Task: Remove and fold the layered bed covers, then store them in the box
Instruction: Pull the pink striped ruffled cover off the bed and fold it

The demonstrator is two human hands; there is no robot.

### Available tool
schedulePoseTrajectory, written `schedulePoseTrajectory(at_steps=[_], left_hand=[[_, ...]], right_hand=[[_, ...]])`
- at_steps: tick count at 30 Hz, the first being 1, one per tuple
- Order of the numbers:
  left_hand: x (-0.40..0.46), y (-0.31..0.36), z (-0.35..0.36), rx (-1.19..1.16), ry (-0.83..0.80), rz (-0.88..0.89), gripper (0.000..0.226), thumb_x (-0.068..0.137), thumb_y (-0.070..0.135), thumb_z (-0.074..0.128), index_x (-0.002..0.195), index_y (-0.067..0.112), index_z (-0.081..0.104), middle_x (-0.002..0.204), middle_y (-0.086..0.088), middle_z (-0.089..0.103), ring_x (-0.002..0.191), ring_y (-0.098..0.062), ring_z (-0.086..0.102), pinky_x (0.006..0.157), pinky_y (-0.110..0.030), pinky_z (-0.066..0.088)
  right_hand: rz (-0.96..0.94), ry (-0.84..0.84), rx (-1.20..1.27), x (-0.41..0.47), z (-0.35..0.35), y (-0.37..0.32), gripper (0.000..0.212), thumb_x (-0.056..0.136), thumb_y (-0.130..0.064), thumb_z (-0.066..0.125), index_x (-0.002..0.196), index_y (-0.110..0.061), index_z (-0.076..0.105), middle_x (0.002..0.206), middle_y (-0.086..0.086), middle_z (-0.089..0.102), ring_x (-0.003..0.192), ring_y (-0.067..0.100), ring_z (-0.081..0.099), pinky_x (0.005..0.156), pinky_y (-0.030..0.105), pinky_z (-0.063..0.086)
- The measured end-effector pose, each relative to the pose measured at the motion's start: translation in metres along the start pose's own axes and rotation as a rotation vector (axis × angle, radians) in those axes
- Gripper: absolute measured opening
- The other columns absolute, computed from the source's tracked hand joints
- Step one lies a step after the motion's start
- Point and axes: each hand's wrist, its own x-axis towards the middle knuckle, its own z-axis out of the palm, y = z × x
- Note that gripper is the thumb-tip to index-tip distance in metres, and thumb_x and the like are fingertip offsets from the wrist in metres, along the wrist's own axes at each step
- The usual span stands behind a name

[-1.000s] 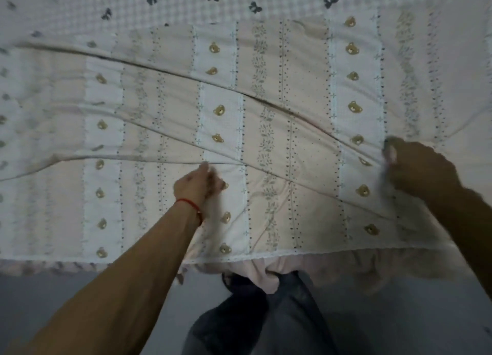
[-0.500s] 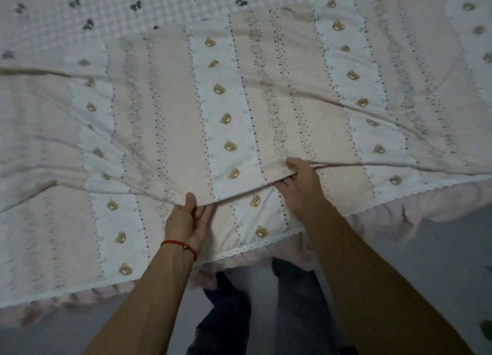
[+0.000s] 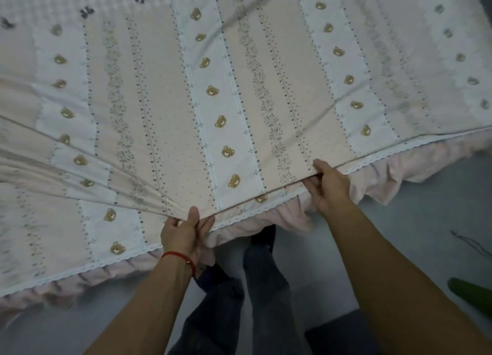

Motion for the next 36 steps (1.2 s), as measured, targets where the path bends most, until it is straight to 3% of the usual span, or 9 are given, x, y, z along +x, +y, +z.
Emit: schedulePoseTrajectory(at_steps=[3,9,15,19,23,26,29,32,36], left_hand=[[0.004,0.000,-0.002,0.027,-0.018,0.000,0.054,0.094,0.007,0.067,0.141,0.002,0.041,0.127,-0.020,0.063,0.080,-0.029,0.076,0.069,-0.044,0.063],[-0.008,-0.003,-0.001,0.058,-0.036,-0.009,0.045,0.096,0.007,0.065,0.134,0.003,0.043,0.096,-0.017,0.075,0.075,-0.027,0.076,0.066,-0.044,0.063],[-0.006,-0.009,-0.008,0.167,0.000,-0.013,0.025,0.096,0.007,0.065,0.112,0.006,0.046,0.091,-0.014,0.071,0.070,-0.025,0.074,0.055,-0.034,0.061],[-0.005,-0.012,-0.013,0.180,0.000,0.004,0.028,0.095,0.007,0.067,0.115,0.005,0.047,0.095,-0.017,0.071,0.071,-0.024,0.075,0.058,-0.039,0.062],[-0.010,-0.010,-0.009,0.219,0.005,0.046,0.030,0.093,0.003,0.067,0.119,-0.001,0.053,0.099,-0.017,0.069,0.067,-0.019,0.074,0.061,-0.036,0.063],[-0.011,-0.011,-0.006,0.293,0.032,0.098,0.017,0.093,0.000,0.067,0.107,-0.002,0.057,0.089,-0.011,0.068,0.058,-0.008,0.071,0.053,-0.023,0.058],[-0.011,-0.013,-0.010,0.370,0.032,0.113,0.014,0.090,0.007,0.073,0.099,0.006,0.063,0.100,-0.018,0.074,0.084,-0.028,0.075,0.075,-0.043,0.063],[-0.014,-0.018,-0.017,0.480,0.076,0.151,0.017,0.086,0.013,0.078,0.100,0.011,0.068,0.097,-0.011,0.076,0.091,-0.028,0.073,0.085,-0.050,0.061],[-0.006,-0.019,-0.018,0.410,0.039,0.062,0.015,0.083,0.008,0.077,0.097,0.010,0.069,0.090,-0.011,0.078,0.091,-0.035,0.074,0.086,-0.051,0.060]], right_hand=[[-0.059,0.074,0.066,0.020,0.002,-0.023,0.034,0.090,-0.019,0.076,0.119,-0.009,0.065,0.112,0.010,0.074,0.099,0.025,0.073,0.087,0.049,0.061],[-0.462,0.338,-0.174,0.022,0.002,-0.052,0.036,0.095,-0.025,0.067,0.125,-0.007,0.066,0.108,-0.004,0.070,0.094,0.012,0.070,0.087,0.031,0.060],[-0.226,0.278,-0.091,0.024,-0.023,-0.031,0.013,0.093,-0.013,0.071,0.105,-0.017,0.071,0.105,0.005,0.075,0.089,0.021,0.073,0.075,0.045,0.063],[-0.308,0.320,-0.178,0.024,-0.030,-0.028,0.023,0.096,-0.017,0.068,0.117,-0.009,0.071,0.104,0.004,0.073,0.084,0.012,0.070,0.065,0.028,0.063],[-0.335,0.453,-0.360,0.025,-0.033,-0.017,0.038,0.086,-0.021,0.074,0.119,-0.006,0.066,0.113,0.008,0.072,0.098,0.025,0.071,0.088,0.046,0.061],[-0.693,0.597,-0.786,0.002,-0.003,0.005,0.070,0.080,-0.022,0.073,0.141,-0.011,0.041,0.143,0.014,0.045,0.129,0.034,0.046,0.104,0.048,0.044],[-1.069,0.088,-1.207,-0.033,0.047,0.048,0.067,0.082,-0.035,0.071,0.142,-0.024,0.045,0.156,0.009,0.033,0.141,0.031,0.031,0.111,0.052,0.028],[-1.156,-0.475,-1.534,-0.047,0.095,0.097,0.073,0.087,-0.052,0.066,0.151,-0.030,0.040,0.167,0.009,0.019,0.152,0.033,0.017,0.118,0.059,0.017],[-1.154,-0.557,-1.937,-0.058,0.119,0.138,0.104,0.085,-0.064,0.065,0.162,-0.030,0.005,0.170,0.010,-0.008,0.155,0.039,-0.006,0.117,0.071,0.004]])
